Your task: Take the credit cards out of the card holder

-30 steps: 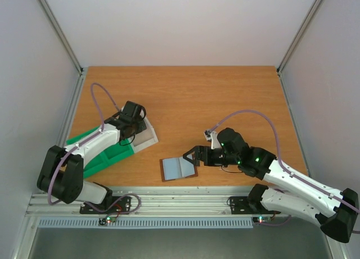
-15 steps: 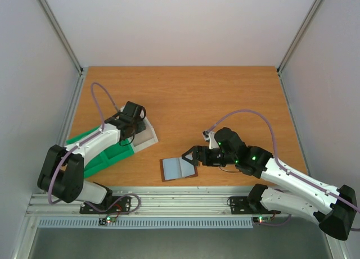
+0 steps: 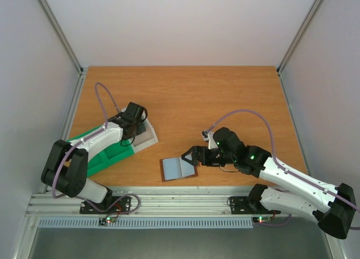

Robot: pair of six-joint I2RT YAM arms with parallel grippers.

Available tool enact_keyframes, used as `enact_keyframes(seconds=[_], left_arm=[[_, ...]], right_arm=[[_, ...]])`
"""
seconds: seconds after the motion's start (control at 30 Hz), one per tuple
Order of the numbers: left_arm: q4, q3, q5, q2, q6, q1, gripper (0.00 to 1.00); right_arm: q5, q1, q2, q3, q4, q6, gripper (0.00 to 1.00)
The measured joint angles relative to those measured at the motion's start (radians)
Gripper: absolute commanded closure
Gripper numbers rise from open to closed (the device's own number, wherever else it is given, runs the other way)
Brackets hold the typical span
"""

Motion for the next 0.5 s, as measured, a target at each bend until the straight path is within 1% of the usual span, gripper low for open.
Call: enact_keyframes(seconds=[0.5], left_arm=[[-0.023,0.042,-0.004,0.015,0.018,0.0,0.83]], right_arm=[[0.0,0.0,0.005,0.0,0.0,0.0,0.02]])
